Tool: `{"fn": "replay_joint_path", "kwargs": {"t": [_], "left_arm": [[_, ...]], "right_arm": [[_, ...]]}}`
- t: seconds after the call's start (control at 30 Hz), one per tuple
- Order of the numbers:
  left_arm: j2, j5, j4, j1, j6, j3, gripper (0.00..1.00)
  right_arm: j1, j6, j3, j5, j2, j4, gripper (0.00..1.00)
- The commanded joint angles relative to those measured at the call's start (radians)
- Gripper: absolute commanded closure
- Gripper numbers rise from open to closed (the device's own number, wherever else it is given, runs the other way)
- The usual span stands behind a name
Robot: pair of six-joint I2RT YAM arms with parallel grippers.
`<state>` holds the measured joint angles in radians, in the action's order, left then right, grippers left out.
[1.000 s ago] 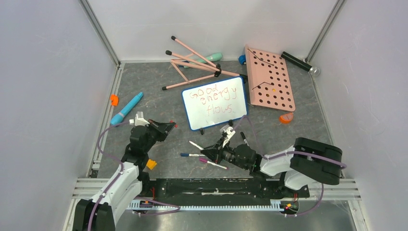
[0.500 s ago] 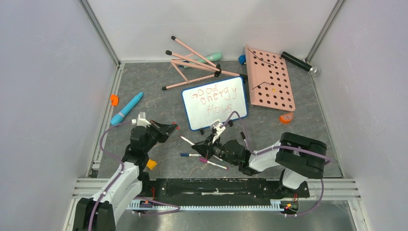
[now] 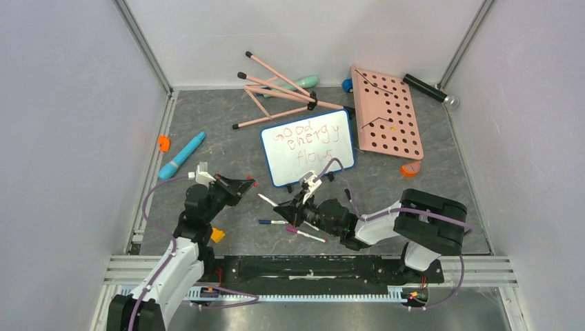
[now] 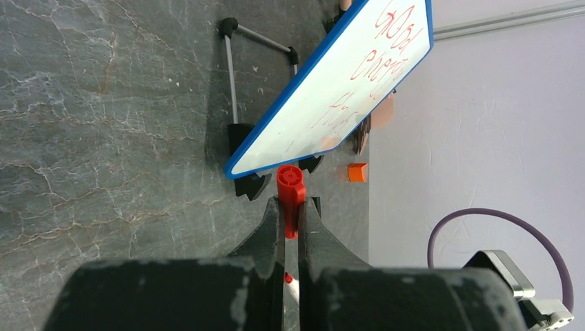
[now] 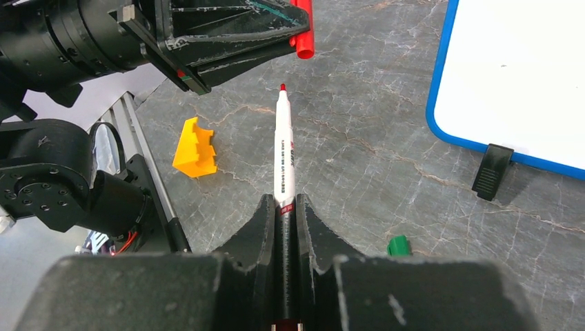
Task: Write a sentence on the whiteboard
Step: Insert the whiteboard marker without the cap into the pen cap.
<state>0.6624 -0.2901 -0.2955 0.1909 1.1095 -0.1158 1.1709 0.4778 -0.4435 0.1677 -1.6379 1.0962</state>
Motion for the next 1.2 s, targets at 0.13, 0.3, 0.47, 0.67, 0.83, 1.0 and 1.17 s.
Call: {"fn": "replay_joint_path", "kwargs": {"t": [0.13,0.3,0.47,0.67,0.83,1.0,1.17], "left_arm": [[-0.036,-0.017,-0.007,-0.007,-0.020,0.013,0.98],[-0.035,-0.017,-0.009,-0.007,-0.019,0.016,0.98],[-0.031,-0.017,-0.009,-0.007,-0.019,0.015,0.98],[-0.027,-0.024,-0.016,-0.007,-0.021,0.016,0.98],[-0.032,-0.025,-0.014,-0.007,-0.019,0.018,0.98],[-0.033,-0.024,-0.011,-0.007,-0.020,0.019,0.98],[-0.036,-0.026,-0.011,-0.007,-0.020,0.019,0.98]], "right_arm": [[-0.023,-0.008,-0.038,0.014,-0.017,0.025,1.00],[-0.032,-0.007,-0.038,0.005,-0.018,0.029,1.00],[-0.035,-0.010,-0.040,-0.001,-0.020,0.036,1.00],[-0.036,-0.020,-0.050,-0.014,-0.026,0.032,1.00],[-0.037,-0.028,-0.060,-0.012,-0.028,0.023,1.00],[-0.042,-0.032,-0.062,-0.010,-0.025,0.021,1.00],[-0.048,-0.035,-0.066,-0.014,-0.024,0.017,1.00]]}}
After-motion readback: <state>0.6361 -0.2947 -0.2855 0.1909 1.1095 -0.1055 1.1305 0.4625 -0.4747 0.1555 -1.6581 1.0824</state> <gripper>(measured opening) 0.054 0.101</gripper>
